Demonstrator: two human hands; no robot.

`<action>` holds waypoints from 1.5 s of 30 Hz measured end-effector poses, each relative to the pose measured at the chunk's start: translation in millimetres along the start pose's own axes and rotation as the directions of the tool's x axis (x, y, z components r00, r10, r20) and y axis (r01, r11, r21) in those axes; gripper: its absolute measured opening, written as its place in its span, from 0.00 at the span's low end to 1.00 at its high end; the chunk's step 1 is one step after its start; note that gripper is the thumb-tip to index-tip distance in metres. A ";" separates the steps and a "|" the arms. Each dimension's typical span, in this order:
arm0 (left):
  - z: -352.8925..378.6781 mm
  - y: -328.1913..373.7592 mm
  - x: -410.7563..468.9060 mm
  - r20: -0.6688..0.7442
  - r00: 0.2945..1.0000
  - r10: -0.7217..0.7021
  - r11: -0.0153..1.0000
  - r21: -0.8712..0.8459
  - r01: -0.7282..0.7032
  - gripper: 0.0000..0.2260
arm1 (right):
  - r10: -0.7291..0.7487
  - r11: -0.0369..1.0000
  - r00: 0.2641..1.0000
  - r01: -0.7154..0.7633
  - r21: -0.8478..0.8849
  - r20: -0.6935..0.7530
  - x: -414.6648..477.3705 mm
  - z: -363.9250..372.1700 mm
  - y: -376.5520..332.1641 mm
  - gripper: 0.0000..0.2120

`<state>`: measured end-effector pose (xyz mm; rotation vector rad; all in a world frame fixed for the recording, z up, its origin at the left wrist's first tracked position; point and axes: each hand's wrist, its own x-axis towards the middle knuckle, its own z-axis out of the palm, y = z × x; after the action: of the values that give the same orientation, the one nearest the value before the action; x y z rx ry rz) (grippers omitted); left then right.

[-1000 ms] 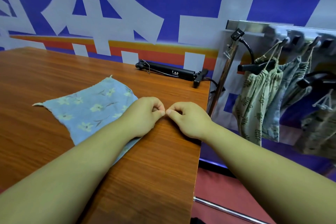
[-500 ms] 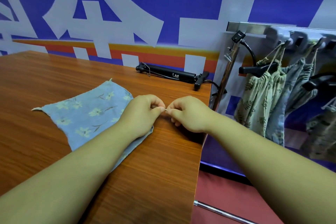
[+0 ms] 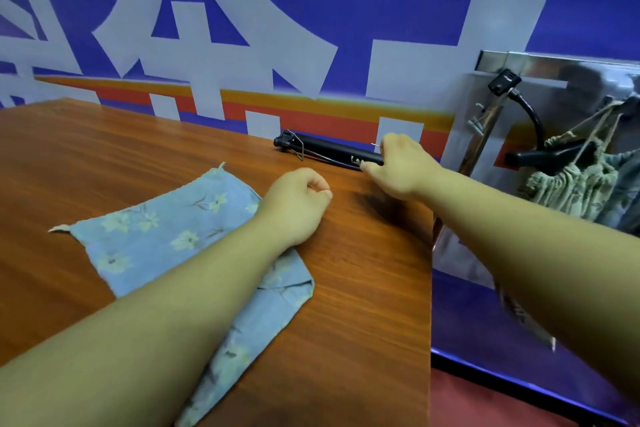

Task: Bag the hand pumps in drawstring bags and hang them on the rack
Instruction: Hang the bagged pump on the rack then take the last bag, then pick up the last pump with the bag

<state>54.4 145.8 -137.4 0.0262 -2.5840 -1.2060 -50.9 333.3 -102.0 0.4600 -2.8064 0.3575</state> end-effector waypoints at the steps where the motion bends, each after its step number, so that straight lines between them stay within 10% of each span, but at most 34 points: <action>1: 3.7 -7.2 2.1 -0.001 1.000 -0.004 1.000 0.001 0.004 0.03 | -0.001 0.999 0.999 0.002 -0.037 0.041 10.0 3.7 3.3 0.19; 17: -9.9 -1.0 -1.7 0.069 0.996 0.057 0.992 0.106 -0.065 0.02 | 0.117 0.976 0.922 -0.038 -0.215 0.370 -1.2 -2.5 5.1 0.15; 25: -20.5 13.1 -17.8 0.173 0.985 -0.006 0.955 0.294 -0.046 0.04 | -0.061 0.982 0.955 0.109 -0.154 0.291 -37.3 -24.3 28.0 0.18; 38: -3.9 31.8 -44.0 0.168 0.985 -0.028 0.975 0.223 -0.010 0.11 | -0.028 0.901 0.987 -0.043 0.432 0.156 -87.3 -64.2 11.9 0.21; 45: -59.2 39.4 -95.2 0.294 0.925 -0.239 0.817 0.577 0.028 0.18 | -0.048 0.892 0.982 -0.041 0.451 0.184 -138.0 -66.1 -23.0 0.21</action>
<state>165.5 140.1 -95.7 0.1296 -3.2237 -0.4560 97.8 368.8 -78.1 0.6248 -2.8921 1.0339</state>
